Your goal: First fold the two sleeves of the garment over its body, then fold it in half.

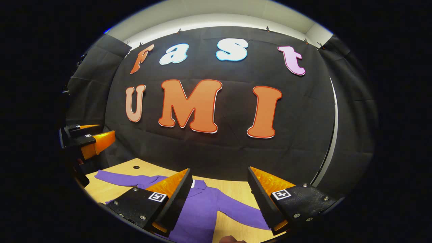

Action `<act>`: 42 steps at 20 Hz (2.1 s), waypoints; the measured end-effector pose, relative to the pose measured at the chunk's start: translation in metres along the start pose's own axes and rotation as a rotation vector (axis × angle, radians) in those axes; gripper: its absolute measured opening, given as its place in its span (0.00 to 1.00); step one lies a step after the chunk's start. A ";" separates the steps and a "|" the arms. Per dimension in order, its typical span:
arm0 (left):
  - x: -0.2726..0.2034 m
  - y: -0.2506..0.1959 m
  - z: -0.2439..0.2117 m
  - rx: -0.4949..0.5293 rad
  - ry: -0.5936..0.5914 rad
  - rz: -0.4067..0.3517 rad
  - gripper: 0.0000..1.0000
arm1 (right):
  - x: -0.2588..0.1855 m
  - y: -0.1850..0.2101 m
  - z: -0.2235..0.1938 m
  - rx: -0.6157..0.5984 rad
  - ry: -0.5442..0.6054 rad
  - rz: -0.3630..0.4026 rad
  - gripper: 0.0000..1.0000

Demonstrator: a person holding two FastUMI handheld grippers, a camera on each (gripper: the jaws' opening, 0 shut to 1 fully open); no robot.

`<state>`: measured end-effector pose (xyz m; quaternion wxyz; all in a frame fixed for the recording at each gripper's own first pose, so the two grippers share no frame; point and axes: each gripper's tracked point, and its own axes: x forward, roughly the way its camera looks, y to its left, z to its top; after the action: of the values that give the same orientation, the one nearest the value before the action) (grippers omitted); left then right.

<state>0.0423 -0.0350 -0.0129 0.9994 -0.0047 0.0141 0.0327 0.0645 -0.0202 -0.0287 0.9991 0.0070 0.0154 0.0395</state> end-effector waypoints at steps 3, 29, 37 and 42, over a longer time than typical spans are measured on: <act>0.014 0.007 -0.003 0.007 -0.001 -0.006 0.96 | 0.008 -0.002 0.006 0.015 -0.021 -0.040 0.97; 0.009 0.013 -0.023 0.076 0.060 -0.105 0.96 | -0.005 -0.132 -0.124 0.029 0.342 -0.395 0.98; -0.001 -0.007 -0.033 0.100 0.107 -0.090 0.96 | -0.002 -0.185 -0.206 -0.028 0.628 -0.359 0.98; -0.012 -0.017 -0.037 0.127 0.130 -0.074 0.96 | 0.009 -0.206 -0.253 -0.035 0.794 -0.279 0.99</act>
<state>0.0307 -0.0530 -0.0497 0.9952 0.0561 0.0805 -0.0056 0.0817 -0.2216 -0.2847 0.9113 -0.0278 0.3993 -0.0962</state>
